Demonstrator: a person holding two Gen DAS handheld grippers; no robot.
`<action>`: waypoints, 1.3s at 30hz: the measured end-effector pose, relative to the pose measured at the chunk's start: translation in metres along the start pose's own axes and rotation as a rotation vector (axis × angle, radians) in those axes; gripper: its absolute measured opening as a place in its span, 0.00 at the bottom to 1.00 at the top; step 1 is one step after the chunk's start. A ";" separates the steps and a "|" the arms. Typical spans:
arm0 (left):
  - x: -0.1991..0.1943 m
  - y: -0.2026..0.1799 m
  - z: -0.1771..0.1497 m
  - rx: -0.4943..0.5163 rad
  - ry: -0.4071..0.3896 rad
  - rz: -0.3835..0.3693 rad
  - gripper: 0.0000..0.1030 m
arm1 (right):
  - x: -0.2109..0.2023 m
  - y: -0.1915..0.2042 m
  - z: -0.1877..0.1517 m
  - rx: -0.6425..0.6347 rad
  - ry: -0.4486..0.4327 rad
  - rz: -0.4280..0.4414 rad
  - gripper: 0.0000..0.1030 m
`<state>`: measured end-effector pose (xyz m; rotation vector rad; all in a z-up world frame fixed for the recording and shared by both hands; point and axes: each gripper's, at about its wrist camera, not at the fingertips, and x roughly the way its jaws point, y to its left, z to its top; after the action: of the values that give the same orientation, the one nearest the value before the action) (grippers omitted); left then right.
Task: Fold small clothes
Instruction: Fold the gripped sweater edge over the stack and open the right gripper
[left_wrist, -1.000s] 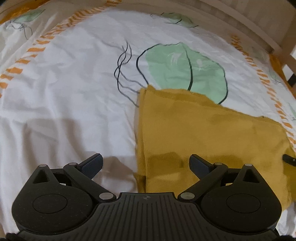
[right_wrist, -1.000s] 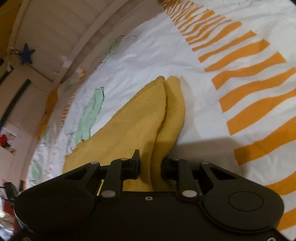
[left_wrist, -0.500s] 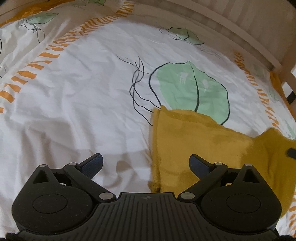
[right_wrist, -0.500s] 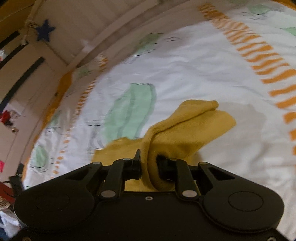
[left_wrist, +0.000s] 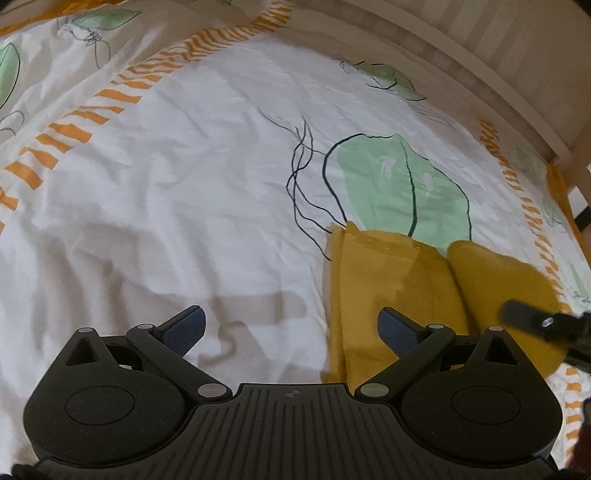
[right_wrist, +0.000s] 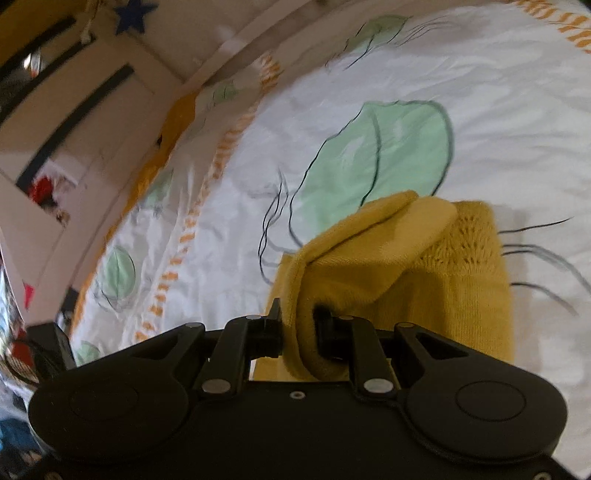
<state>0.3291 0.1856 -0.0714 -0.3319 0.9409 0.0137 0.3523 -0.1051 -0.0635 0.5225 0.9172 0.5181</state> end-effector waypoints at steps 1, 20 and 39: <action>0.000 0.001 0.000 -0.005 0.001 0.000 0.98 | 0.006 0.005 -0.003 -0.018 0.006 -0.016 0.25; -0.004 0.017 0.005 -0.079 -0.016 0.001 0.98 | 0.039 0.022 -0.018 0.013 0.019 0.065 0.42; -0.005 -0.008 -0.003 0.025 -0.023 -0.054 0.98 | -0.030 -0.012 -0.040 -0.138 -0.155 -0.184 0.48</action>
<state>0.3248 0.1782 -0.0671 -0.3330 0.9081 -0.0442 0.3056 -0.1252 -0.0729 0.3445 0.7666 0.3654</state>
